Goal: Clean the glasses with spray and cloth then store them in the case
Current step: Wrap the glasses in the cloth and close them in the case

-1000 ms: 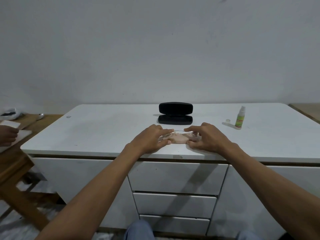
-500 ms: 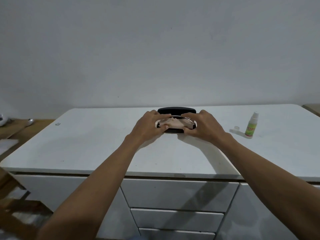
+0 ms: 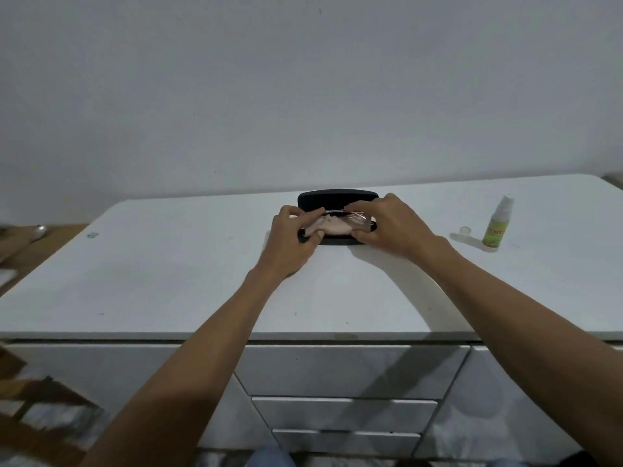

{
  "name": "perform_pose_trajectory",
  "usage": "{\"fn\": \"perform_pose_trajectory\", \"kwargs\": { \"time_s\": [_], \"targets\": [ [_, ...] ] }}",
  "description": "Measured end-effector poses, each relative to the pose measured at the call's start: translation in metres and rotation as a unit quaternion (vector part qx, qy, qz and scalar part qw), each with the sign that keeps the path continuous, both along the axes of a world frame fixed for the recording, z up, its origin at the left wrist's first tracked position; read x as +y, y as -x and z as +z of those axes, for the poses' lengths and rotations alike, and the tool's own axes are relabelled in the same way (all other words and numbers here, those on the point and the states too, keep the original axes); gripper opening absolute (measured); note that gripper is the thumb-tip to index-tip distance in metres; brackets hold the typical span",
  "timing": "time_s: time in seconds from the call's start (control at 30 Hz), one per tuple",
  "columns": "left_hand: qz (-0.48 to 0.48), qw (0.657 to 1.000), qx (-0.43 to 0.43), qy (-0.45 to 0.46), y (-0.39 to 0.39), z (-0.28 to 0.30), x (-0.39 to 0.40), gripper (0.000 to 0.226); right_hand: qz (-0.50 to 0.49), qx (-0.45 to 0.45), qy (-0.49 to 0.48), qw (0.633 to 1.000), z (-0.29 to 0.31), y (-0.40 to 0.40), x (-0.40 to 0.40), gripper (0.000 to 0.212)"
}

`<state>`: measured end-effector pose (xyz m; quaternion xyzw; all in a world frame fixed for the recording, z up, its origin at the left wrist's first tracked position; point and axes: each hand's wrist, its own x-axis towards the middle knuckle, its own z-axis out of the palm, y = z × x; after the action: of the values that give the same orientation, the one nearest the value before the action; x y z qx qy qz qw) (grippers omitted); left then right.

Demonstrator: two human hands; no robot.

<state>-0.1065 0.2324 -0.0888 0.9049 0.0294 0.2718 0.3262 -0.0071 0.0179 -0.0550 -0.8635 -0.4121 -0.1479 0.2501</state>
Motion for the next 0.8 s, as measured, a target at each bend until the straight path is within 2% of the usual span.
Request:
{"fn": "perform_pose_trajectory", "kwargs": {
  "time_s": [0.17,0.67,0.8],
  "targets": [
    [0.002,1.0,0.017,-0.008,0.004,0.003,0.0,0.042,0.001,-0.004,-0.034,0.999,0.001,0.007,-0.001,0.031],
    [0.018,0.998,0.062,0.006,0.011,0.018,0.002,0.036,-0.066,0.033,0.041,0.996,-0.005,0.017,-0.002,0.043],
    [0.021,0.998,0.062,0.012,0.014,0.019,0.0,0.042,-0.079,0.016,0.01,0.997,-0.005,0.025,-0.003,0.04]
  ]
}}
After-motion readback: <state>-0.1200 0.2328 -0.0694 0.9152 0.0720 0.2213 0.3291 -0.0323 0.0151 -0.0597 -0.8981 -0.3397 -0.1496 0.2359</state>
